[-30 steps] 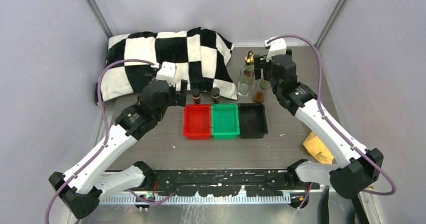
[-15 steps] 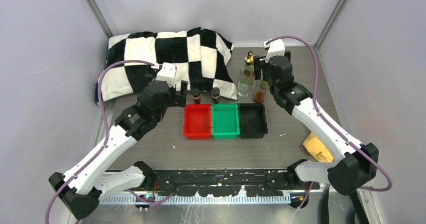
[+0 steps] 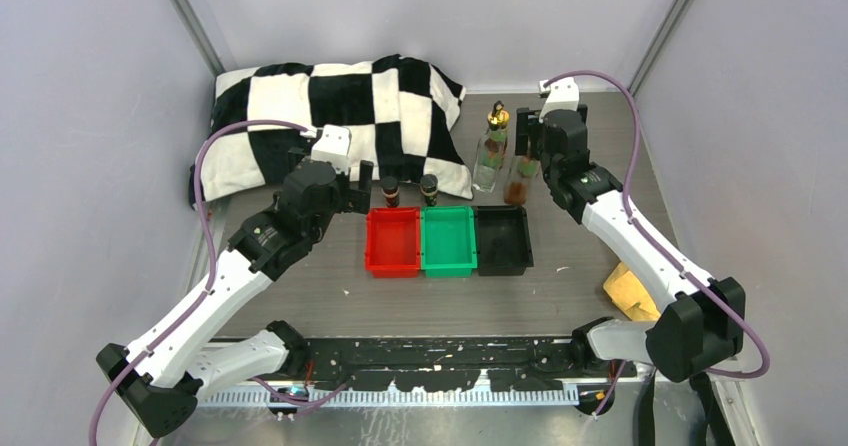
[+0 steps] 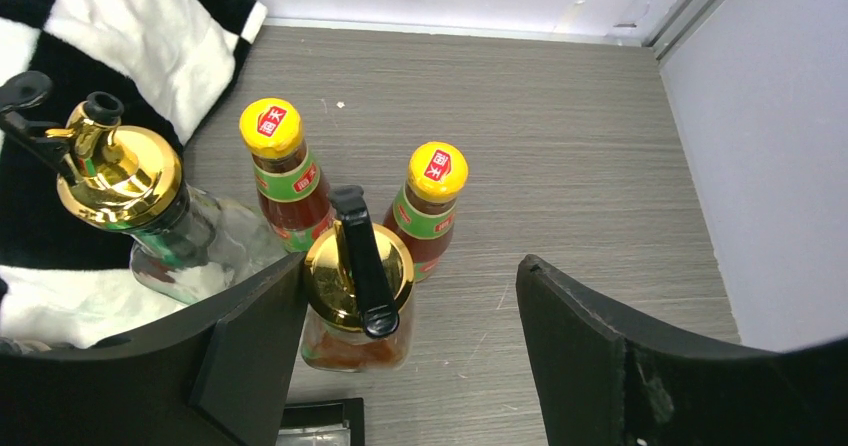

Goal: Organize the condiment bottles
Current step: Move the bottle to the center of the board.

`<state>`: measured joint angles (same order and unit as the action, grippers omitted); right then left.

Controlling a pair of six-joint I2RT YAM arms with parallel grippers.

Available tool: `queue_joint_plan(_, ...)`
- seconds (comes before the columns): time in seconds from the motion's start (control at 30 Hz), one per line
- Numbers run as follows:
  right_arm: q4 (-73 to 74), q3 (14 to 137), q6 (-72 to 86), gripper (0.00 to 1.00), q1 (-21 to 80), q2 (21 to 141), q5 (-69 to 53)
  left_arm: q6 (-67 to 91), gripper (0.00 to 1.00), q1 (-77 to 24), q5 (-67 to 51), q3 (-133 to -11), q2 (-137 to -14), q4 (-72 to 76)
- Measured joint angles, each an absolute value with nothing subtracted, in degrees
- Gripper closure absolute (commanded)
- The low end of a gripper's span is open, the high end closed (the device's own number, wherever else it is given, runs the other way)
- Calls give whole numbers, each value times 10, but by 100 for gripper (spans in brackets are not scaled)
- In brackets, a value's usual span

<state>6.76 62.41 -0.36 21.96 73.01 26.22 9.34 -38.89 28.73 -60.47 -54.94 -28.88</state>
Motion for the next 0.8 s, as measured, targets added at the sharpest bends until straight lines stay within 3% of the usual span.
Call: queue_joint_plan(0.8, 52, 618, 14, 27, 216, 744, 237, 93, 2, -389, 287, -601, -550, -289)
